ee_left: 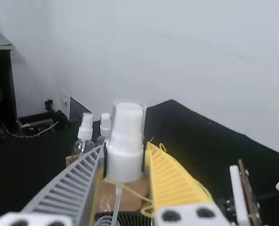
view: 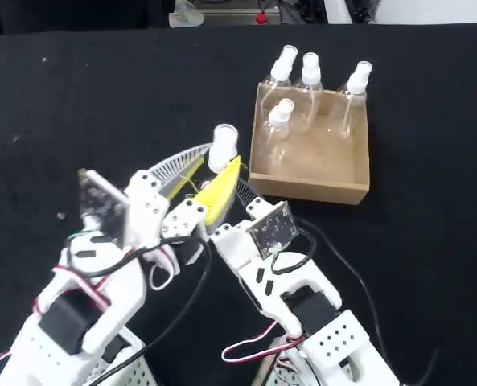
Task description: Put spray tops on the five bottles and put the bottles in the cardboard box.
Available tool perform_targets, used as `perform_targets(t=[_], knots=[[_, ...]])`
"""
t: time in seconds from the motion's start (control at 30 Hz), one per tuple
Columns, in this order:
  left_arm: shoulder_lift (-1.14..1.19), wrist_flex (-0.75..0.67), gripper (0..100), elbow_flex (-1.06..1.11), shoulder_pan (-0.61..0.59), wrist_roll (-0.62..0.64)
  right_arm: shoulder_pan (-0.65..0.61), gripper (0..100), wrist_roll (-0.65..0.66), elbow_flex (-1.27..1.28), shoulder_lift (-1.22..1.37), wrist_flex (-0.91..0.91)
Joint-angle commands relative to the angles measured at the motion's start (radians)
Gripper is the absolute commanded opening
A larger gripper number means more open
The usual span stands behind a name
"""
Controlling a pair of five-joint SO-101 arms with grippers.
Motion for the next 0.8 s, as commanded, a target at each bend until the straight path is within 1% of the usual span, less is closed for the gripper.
perform_targets(t=[0.0, 0.07, 0.17, 0.37, 0.57, 0.67, 0.77], knots=[[0.0, 0.002, 7, 0.03, -0.038, 0.005, 0.02, 1.1, -0.002, -0.007, 0.002, -0.028], [0.0, -0.003, 12, 0.056, -0.045, 0.011, 0.02, 1.1, -0.002, -0.007, 0.002, -0.028], [-0.002, 0.0, 17, 0.065, -0.051, 0.063, 0.02, 1.1, -0.002, -0.007, 0.002, -0.026], [-0.049, 0.008, 17, 0.073, -0.125, 0.071, 0.023, 1.1, -0.002, -0.007, 0.002, -0.026], [-0.192, 0.13, 17, 0.065, -0.153, 0.066, 0.021, 1.1, -0.002, -0.007, 0.002, -0.025], [-0.278, 0.164, 17, 0.102, -0.229, 0.066, 0.023, 1.1, -0.002, -0.007, 0.008, -0.025], [-0.345, 0.129, 17, 0.193, -0.295, 0.068, 0.021, 1.1, -0.002, -0.007, 0.01, -0.025]])
